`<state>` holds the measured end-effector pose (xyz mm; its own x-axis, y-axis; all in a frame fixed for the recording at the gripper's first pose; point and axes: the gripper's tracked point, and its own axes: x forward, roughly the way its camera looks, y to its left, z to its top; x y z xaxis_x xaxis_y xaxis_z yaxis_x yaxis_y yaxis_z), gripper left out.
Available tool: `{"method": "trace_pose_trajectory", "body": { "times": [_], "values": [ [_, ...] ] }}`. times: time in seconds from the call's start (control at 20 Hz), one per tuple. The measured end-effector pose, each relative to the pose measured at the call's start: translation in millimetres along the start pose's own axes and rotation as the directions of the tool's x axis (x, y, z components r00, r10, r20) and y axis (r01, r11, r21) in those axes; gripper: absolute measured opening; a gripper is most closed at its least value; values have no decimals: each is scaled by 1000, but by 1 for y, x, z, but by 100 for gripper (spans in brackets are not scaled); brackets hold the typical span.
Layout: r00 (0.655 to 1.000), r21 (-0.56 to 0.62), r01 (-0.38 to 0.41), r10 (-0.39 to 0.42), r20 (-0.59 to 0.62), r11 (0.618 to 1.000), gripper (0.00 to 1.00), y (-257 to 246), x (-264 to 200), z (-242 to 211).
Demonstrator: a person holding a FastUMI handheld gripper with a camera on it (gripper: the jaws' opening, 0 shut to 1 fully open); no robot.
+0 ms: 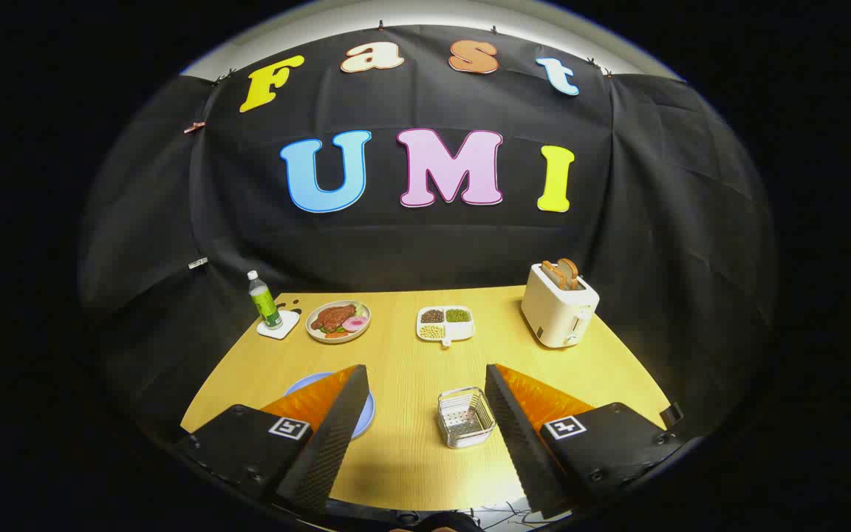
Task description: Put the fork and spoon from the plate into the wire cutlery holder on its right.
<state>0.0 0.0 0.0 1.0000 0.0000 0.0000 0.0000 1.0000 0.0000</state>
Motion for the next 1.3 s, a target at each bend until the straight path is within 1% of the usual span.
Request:
{"method": "trace_pose_trajectory", "body": {
  "times": [0.15,0.35,0.45,0.6,0.75,0.9,1.1,1.3],
  "values": [
    [1000,-2,-6,6,2,1000,99,3,1,0],
    [999,-9,-15,15,38,1000,99,5,0,11],
    [998,-21,-9,10,69,1000,99,2,-2,22],
    [989,-42,10,-4,147,999,99,-1,-5,45],
    [987,-54,10,-1,164,998,99,1,-2,50],
    [990,-62,-20,28,139,998,99,11,8,44],
    [996,-96,-75,80,47,993,99,34,33,20],
    [984,-122,-174,168,-58,977,99,73,63,-11]
  ]
}}
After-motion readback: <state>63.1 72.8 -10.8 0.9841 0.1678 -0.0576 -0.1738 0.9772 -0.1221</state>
